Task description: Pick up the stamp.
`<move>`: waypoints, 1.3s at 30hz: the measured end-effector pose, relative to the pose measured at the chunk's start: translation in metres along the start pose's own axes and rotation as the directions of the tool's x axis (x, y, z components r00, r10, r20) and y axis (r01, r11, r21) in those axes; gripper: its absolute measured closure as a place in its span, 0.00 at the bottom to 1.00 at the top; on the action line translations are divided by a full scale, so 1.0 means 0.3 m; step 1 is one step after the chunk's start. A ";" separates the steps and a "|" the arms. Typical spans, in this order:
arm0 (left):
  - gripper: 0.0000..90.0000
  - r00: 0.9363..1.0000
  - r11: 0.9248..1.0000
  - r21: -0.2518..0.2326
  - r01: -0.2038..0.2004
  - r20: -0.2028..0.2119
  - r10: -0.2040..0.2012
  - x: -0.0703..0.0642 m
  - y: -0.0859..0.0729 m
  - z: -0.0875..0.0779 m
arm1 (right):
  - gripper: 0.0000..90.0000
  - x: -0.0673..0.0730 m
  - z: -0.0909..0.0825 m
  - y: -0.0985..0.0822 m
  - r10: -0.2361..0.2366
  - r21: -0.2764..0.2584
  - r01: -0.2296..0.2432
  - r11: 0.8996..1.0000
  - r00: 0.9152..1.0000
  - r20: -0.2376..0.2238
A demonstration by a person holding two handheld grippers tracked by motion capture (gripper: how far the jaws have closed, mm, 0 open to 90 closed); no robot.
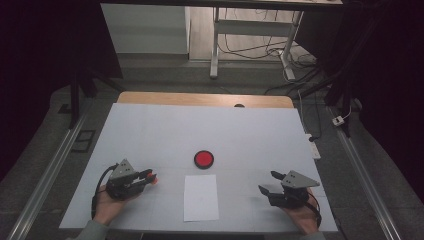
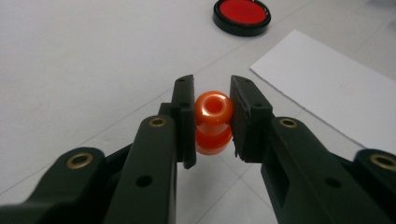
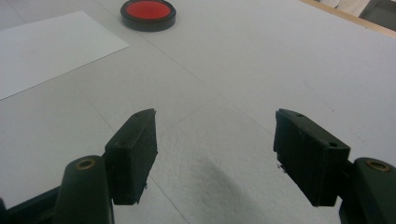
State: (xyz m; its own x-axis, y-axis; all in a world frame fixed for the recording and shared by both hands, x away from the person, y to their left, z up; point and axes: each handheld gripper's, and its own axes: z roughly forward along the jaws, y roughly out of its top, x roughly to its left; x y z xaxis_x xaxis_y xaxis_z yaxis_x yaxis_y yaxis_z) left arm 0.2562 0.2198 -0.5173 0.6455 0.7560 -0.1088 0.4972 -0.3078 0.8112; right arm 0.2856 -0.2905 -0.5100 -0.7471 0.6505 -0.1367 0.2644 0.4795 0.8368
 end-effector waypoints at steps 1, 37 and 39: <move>0.80 1.000 1.000 -0.009 0.007 0.008 -0.007 0.000 0.006 -0.005 | 0.33 -0.001 0.000 -0.001 0.000 0.001 0.000 1.000 1.000 -0.007; 0.80 0.995 0.996 -0.083 -0.039 0.090 0.047 -0.081 0.152 0.023 | 0.33 0.006 0.012 0.004 0.002 -0.001 -0.002 1.000 1.000 -0.013; 0.80 0.994 0.996 -0.083 -0.040 0.095 0.048 -0.087 0.161 0.032 | 0.33 0.008 0.013 0.005 0.003 0.000 -0.003 1.000 1.000 -0.013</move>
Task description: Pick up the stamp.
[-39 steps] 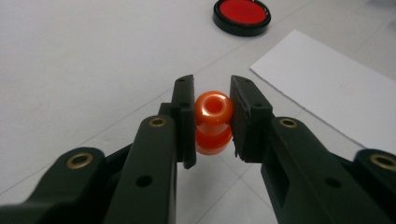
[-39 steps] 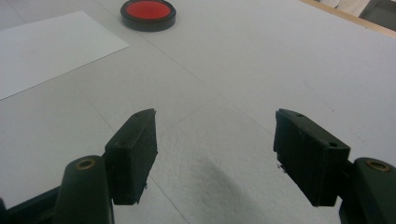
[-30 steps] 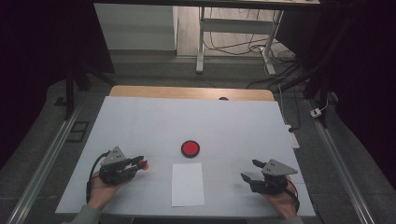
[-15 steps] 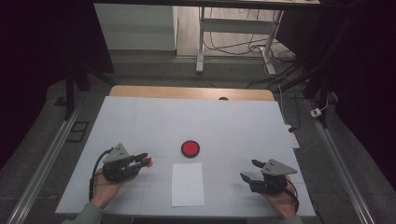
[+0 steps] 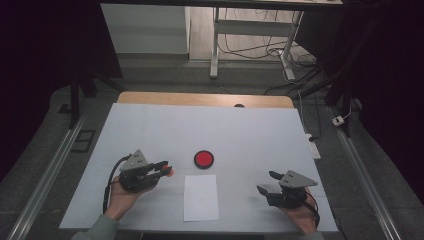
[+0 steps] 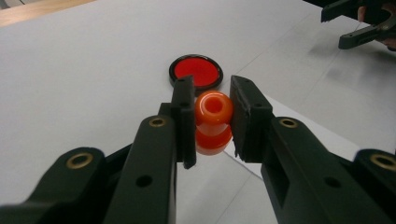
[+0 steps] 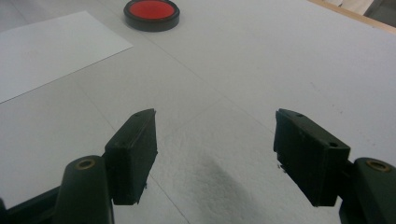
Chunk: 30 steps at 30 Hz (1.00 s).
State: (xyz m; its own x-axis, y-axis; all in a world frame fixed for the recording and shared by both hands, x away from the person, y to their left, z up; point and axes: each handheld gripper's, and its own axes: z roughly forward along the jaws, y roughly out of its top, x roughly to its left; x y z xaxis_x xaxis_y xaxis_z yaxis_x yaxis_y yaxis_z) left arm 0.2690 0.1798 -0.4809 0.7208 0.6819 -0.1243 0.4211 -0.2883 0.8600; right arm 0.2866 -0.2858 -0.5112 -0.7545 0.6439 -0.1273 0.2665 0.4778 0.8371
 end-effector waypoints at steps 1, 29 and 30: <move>0.80 1.000 1.000 0.000 0.000 0.000 0.000 0.000 0.000 0.000 | 0.33 0.000 0.000 0.000 0.000 0.000 0.000 1.000 1.000 0.000; 0.80 0.992 0.999 -0.001 -0.050 0.113 0.049 -0.080 0.092 0.124 | 0.33 -0.004 -0.003 -0.009 0.010 0.007 -0.010 1.000 1.000 0.006; 0.80 0.992 0.999 -0.002 -0.048 0.118 0.048 -0.082 0.094 0.125 | 0.33 -0.004 -0.002 -0.008 0.007 0.006 -0.007 1.000 1.000 0.004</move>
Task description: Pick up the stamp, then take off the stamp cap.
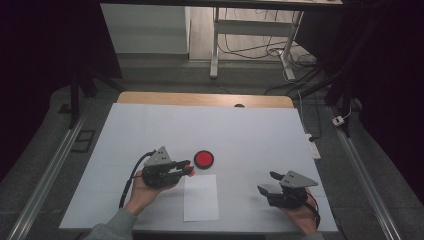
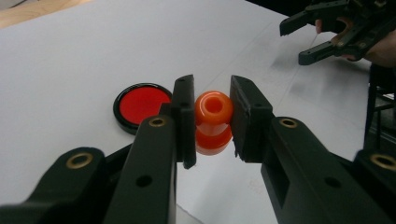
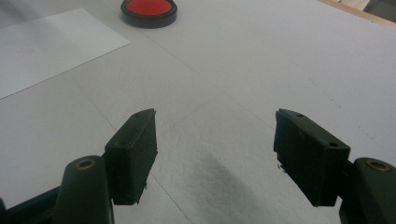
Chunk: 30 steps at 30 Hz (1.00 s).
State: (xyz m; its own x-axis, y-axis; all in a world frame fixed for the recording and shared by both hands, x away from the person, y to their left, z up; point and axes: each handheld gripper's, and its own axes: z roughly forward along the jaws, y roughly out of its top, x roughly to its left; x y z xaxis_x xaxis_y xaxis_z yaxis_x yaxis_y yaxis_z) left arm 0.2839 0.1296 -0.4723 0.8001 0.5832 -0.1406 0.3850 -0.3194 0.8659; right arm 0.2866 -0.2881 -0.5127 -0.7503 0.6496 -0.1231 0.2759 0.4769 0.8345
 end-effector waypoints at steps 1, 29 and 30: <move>0.80 1.000 1.000 -0.001 0.000 0.002 0.000 -0.002 0.002 0.002 | 0.33 0.000 0.000 0.000 0.000 0.000 0.000 1.000 1.000 0.000; 0.80 0.999 1.000 0.004 -0.027 0.033 0.027 -0.021 0.021 0.032 | 0.33 0.018 -0.001 0.020 -0.003 -0.011 0.003 1.000 1.000 0.011; 0.80 0.999 1.000 0.006 -0.024 0.035 0.024 -0.017 0.019 0.034 | 0.33 0.016 0.005 0.024 0.004 -0.013 -0.004 1.000 1.000 0.006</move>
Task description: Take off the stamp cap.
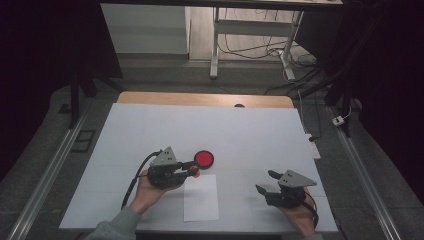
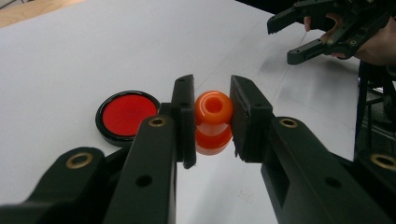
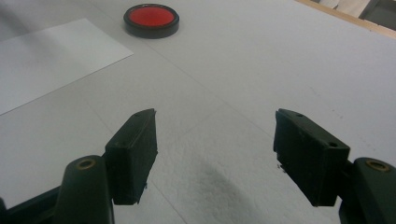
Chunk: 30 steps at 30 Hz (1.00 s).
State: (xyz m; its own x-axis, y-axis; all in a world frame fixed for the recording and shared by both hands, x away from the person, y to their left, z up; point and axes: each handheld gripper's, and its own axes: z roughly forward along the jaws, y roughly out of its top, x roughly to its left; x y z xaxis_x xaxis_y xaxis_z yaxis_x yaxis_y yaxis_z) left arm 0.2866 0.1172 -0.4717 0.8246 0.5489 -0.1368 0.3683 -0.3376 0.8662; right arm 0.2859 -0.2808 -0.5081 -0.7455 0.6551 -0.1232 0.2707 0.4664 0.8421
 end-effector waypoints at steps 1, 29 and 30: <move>0.80 1.000 1.000 0.000 0.000 0.000 0.000 0.000 0.000 0.000 | 0.33 0.000 0.000 0.000 0.000 0.000 0.000 1.000 1.000 0.000; 0.80 0.999 0.999 -0.019 0.046 0.029 -0.045 0.028 -0.013 -0.006 | 0.36 0.083 0.102 0.124 0.028 -0.050 -0.034 0.998 0.993 -0.115; 0.80 0.999 0.999 -0.021 0.047 0.029 -0.046 0.027 -0.011 -0.006 | 0.36 0.090 0.107 0.128 0.029 -0.053 -0.036 0.998 0.992 -0.120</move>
State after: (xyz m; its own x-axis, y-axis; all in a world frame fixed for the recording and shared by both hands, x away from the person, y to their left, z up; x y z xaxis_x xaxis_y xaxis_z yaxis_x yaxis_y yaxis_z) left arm 0.2914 0.1241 -0.4749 0.8189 0.5415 -0.1904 0.3973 -0.2952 0.8689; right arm 0.2958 -0.2260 -0.4960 -0.8050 0.5923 -0.0343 0.2646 0.4102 0.8728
